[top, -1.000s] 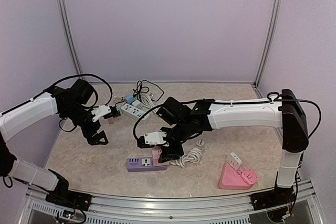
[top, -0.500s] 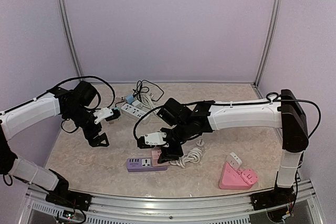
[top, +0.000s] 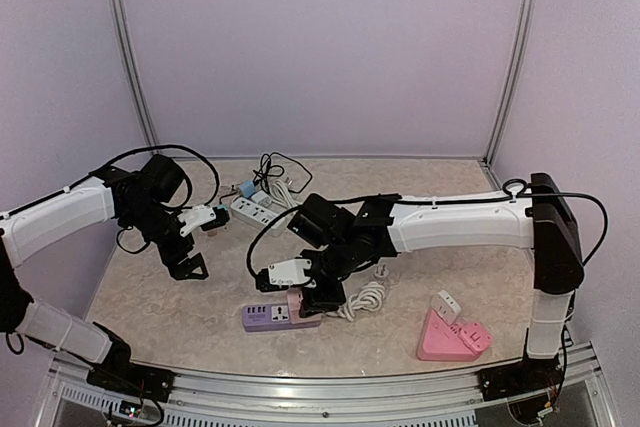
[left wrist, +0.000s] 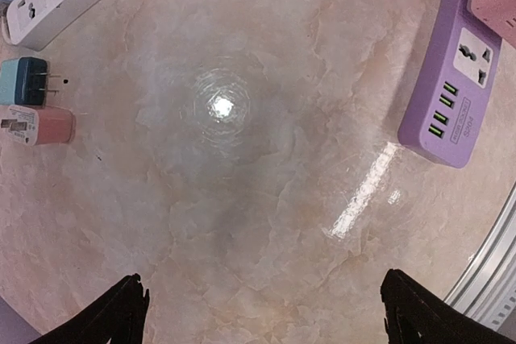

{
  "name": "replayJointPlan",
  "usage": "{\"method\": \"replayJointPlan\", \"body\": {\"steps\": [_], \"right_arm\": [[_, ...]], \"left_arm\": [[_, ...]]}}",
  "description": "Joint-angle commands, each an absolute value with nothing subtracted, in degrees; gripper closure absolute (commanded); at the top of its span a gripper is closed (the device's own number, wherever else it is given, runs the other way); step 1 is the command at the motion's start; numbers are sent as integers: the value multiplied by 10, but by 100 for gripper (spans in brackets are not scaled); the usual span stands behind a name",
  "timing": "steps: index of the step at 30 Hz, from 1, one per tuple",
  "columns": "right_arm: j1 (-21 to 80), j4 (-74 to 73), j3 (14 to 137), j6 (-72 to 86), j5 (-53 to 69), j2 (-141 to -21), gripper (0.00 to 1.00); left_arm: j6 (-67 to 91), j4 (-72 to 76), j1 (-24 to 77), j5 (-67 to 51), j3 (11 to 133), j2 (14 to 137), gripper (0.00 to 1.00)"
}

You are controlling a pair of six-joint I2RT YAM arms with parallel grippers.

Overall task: Insert the plug
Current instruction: Insert the plug into the socket.

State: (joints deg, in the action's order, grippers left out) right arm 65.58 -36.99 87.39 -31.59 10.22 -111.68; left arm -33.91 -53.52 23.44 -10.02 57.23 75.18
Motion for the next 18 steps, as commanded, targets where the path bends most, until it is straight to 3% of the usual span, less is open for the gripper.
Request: {"method": "replayJointPlan", "body": {"steps": [1,18], "right_arm": [[658,-396,882,-308,80,-1151,100],[658,-415,778,-300,15,-1263,100]], "left_arm": [[-347,-531,234,-101,566,746,1],[-348,-530,234,-99,566,746,1]]}}
